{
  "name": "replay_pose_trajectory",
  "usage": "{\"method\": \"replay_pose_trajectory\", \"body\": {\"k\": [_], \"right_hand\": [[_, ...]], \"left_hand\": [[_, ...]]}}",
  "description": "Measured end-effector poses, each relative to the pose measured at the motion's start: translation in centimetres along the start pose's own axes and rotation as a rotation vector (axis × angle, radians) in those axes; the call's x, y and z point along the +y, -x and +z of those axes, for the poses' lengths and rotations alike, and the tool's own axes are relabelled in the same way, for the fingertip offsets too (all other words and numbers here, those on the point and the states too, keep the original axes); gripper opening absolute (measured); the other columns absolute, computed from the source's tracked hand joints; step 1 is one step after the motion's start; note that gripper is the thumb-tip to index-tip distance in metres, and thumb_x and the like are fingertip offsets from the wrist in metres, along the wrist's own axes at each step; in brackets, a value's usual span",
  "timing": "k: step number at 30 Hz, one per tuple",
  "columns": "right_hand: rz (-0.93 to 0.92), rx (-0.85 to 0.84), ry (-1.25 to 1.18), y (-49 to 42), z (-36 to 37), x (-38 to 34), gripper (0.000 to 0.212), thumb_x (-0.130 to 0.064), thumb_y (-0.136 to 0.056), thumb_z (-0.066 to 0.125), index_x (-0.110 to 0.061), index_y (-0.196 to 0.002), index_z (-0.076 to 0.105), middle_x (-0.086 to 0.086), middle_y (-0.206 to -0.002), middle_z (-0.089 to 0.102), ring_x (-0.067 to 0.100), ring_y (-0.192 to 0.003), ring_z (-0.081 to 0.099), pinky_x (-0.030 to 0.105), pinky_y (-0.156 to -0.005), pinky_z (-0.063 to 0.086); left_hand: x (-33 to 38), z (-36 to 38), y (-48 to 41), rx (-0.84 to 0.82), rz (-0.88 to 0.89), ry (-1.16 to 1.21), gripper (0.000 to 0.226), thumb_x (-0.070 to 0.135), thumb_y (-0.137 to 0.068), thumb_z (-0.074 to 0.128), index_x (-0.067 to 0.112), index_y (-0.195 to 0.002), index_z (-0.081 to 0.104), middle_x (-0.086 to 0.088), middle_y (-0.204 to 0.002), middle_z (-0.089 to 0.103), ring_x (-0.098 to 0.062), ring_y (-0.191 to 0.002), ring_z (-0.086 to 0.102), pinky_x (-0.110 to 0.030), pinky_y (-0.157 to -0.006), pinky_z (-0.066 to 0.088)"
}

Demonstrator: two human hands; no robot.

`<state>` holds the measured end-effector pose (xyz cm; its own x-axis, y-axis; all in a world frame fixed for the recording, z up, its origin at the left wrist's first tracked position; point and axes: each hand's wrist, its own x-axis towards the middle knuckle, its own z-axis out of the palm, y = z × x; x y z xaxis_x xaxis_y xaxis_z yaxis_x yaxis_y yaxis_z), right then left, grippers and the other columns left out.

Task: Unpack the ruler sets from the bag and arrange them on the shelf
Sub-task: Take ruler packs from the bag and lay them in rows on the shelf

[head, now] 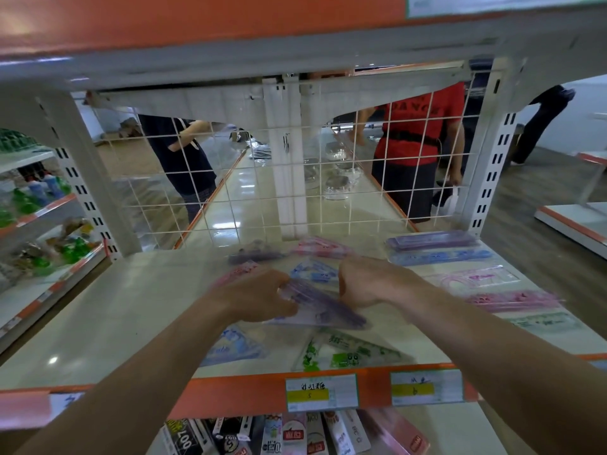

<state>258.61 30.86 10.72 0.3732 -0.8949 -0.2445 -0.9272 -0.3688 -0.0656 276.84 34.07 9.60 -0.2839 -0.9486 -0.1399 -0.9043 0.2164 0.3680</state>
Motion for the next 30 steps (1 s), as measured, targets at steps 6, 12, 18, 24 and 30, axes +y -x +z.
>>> {"method": "replay_pose_trajectory", "body": {"k": [6, 12, 18, 24, 30], "right_hand": [[0.024, -0.039, 0.05, -0.6, -0.3, -0.2, 0.016, -0.009, -0.081, 0.06, -0.011, -0.068, 0.051, 0.002, -0.066, 0.048, 0.013, -0.053, 0.044, 0.024, -0.044, 0.032], [0.065, -0.137, -0.014, -0.9, -0.8, 0.0, 0.025, -0.012, -0.08, 0.063, -0.01, -0.062, 0.045, 0.004, -0.062, 0.045, 0.016, -0.051, 0.042, 0.025, -0.045, 0.032], [0.069, -0.138, -0.044, -0.3, -0.8, 0.1, 0.028, -0.008, -0.079, 0.059, -0.012, -0.054, 0.046, 0.003, -0.053, 0.045, 0.016, -0.045, 0.041, 0.021, -0.043, 0.031], [0.056, -0.097, -0.095, 0.1, -0.6, 0.0, 0.026, -0.006, -0.079, 0.059, -0.011, -0.058, 0.044, 0.004, -0.056, 0.044, 0.017, -0.047, 0.041, 0.023, -0.046, 0.031], [0.018, 0.002, -0.061, 1.1, -0.3, -0.5, 0.012, -0.013, -0.087, 0.057, -0.011, -0.079, 0.049, 0.002, -0.078, 0.05, 0.018, -0.068, 0.049, 0.025, -0.054, 0.036]], "left_hand": [[0.1, -0.1, -0.1, -0.021, 0.02, 0.004, 0.007, 0.029, -0.087, 0.059, 0.031, -0.081, 0.056, 0.016, -0.071, 0.05, 0.001, -0.064, 0.047, -0.018, -0.055, 0.032], [0.4, -0.2, -0.4, -0.023, 0.029, -0.066, 0.016, 0.029, -0.086, 0.059, 0.029, -0.071, 0.053, 0.004, -0.072, 0.053, -0.011, -0.068, 0.052, -0.024, -0.059, 0.036], [0.8, -0.2, -0.2, -0.002, 0.056, -0.047, 0.023, 0.023, -0.086, 0.059, 0.03, -0.066, 0.052, 0.011, -0.065, 0.051, -0.006, -0.064, 0.05, -0.016, -0.055, 0.034], [0.7, -0.1, -0.3, 0.003, 0.061, 0.031, 0.019, 0.022, -0.086, 0.061, 0.033, -0.07, 0.057, 0.011, -0.064, 0.05, -0.002, -0.058, 0.044, -0.015, -0.052, 0.031], [0.4, -0.1, -0.5, -0.038, 0.053, 0.074, 0.012, 0.023, -0.087, 0.06, 0.024, -0.097, 0.067, 0.009, -0.08, 0.059, -0.004, -0.067, 0.047, -0.018, -0.062, 0.036]]}}
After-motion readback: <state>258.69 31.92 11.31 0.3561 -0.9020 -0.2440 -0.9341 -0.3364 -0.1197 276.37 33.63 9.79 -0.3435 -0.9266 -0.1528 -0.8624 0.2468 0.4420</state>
